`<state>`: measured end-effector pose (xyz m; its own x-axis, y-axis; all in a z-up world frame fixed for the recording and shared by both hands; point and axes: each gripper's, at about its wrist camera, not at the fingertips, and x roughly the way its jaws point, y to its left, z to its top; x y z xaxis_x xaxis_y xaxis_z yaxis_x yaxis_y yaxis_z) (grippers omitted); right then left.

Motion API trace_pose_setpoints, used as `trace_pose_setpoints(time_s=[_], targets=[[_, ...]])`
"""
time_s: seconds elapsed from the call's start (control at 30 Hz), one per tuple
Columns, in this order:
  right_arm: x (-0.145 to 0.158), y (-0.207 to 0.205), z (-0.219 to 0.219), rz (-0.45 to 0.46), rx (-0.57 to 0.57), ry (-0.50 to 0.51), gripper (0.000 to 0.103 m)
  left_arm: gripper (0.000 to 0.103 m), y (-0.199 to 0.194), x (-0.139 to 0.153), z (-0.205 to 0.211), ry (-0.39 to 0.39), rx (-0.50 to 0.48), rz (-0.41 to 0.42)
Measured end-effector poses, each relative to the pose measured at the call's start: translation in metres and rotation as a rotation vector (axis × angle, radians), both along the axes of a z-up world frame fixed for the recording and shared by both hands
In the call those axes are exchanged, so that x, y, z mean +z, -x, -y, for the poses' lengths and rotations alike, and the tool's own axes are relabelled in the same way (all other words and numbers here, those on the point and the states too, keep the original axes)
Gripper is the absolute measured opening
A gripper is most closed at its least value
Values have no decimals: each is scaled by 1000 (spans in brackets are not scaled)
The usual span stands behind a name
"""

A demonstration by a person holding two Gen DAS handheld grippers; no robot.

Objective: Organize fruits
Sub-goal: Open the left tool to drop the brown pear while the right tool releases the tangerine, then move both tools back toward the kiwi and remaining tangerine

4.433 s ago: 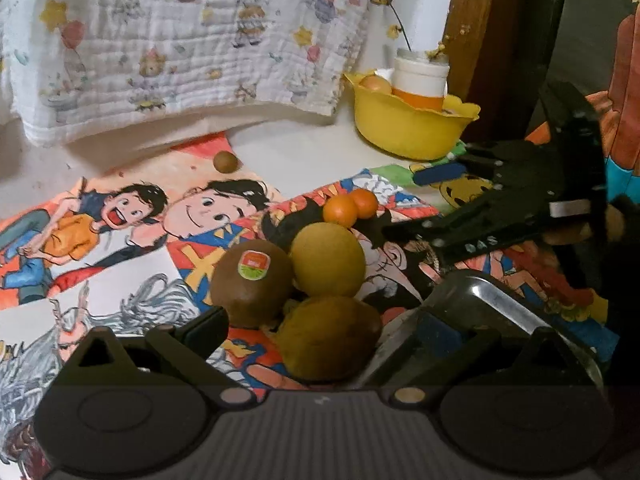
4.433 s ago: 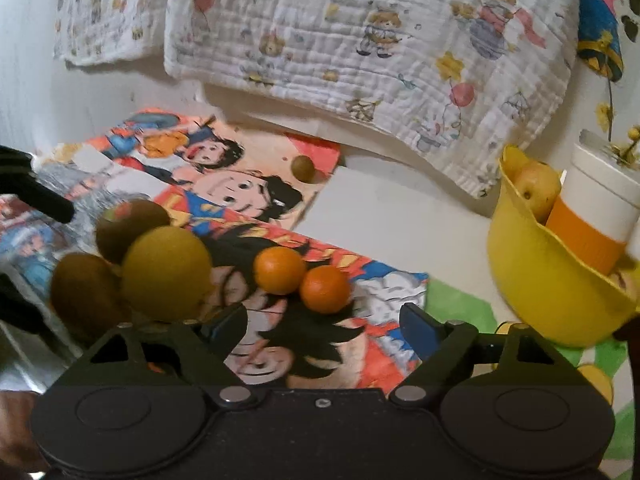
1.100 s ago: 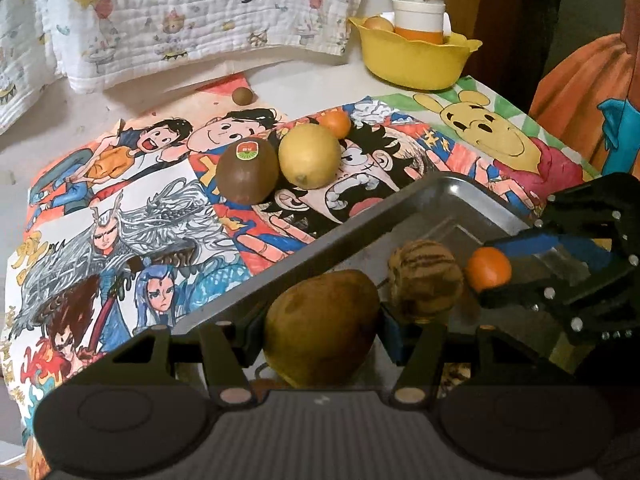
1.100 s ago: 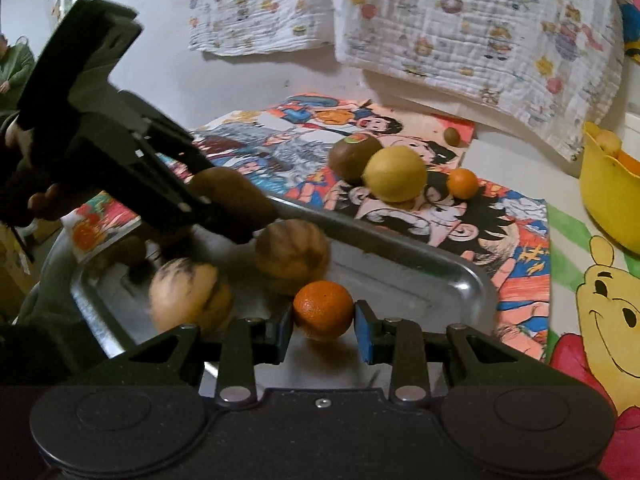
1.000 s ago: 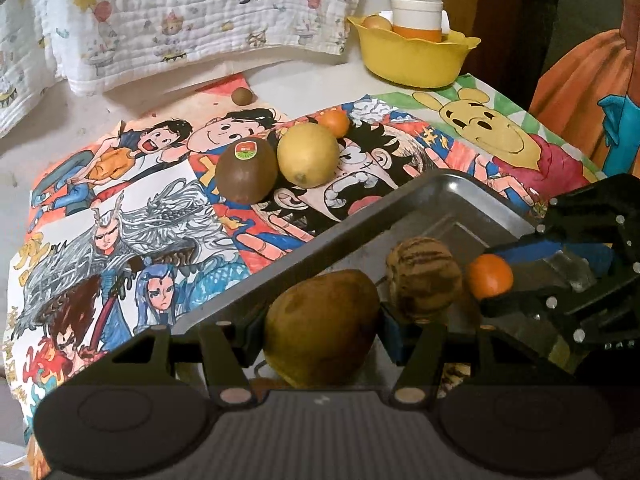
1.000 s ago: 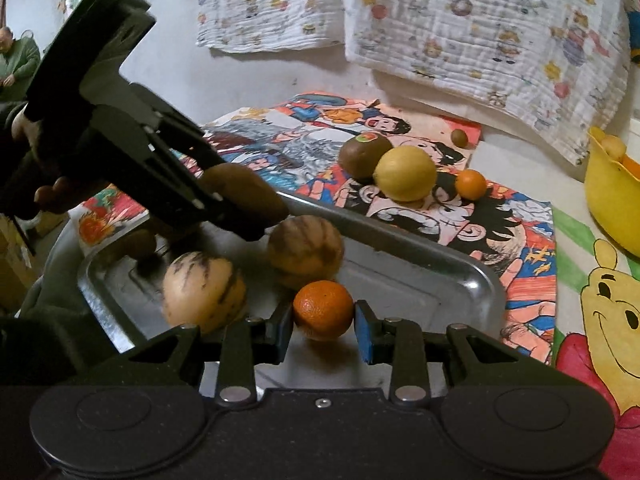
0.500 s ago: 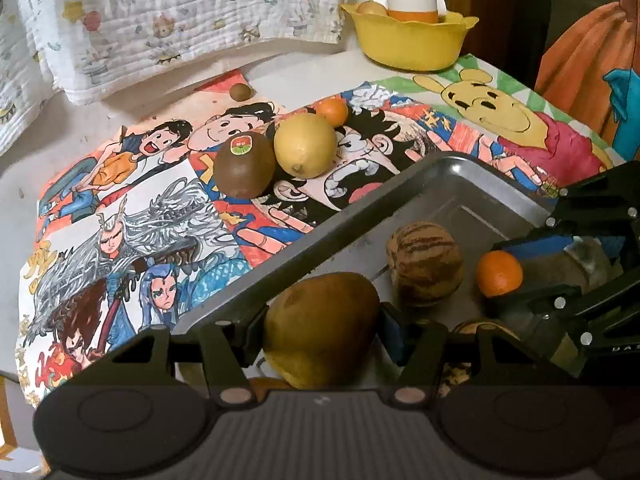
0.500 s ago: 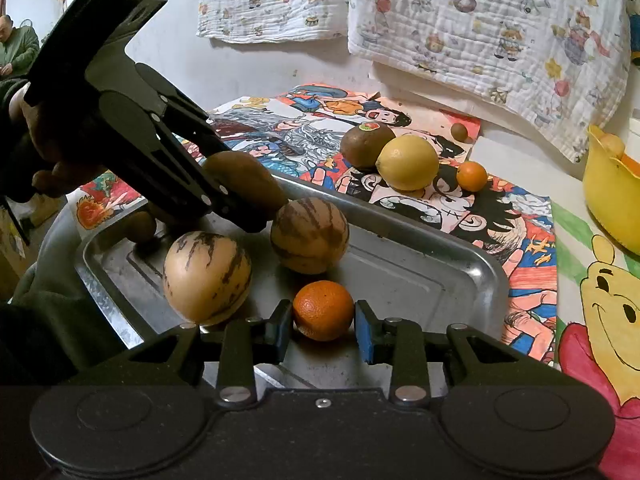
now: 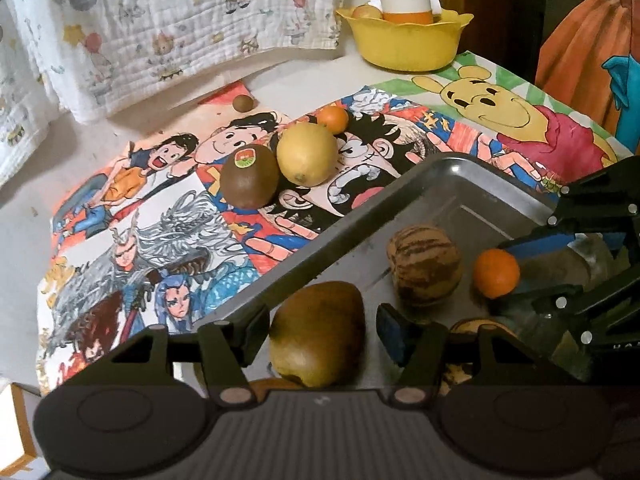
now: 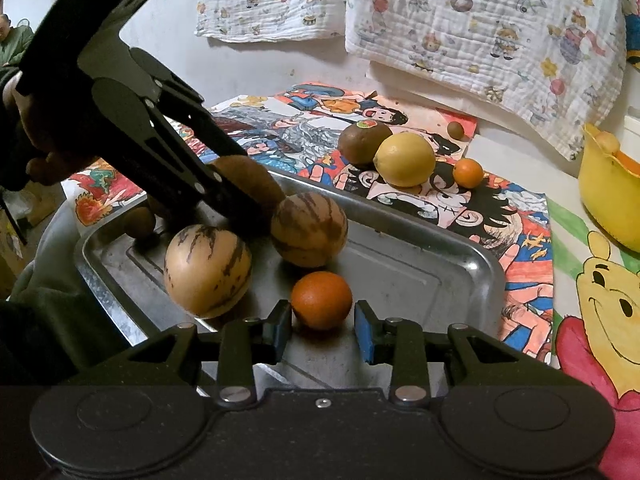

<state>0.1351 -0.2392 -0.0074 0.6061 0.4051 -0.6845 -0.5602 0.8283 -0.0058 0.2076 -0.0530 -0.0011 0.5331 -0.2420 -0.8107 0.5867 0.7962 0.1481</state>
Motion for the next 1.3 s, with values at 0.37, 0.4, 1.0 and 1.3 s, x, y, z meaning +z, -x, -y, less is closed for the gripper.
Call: trace_pose_setpoints(time_s=[0.37,0.4,1.0,1.3], targets=[[6,18,2,17,-8,-11,59,88,26,19,-16,30,29,63],[7,20,3,21,-10,-17,63,89,29,21,-18,39,34,71],[24,65,1,45,1,-52,100,102,105,21,-74,59,48,124],[25,71,4,45,-43,-14,102,102,117,8,-93,-25,46,95]])
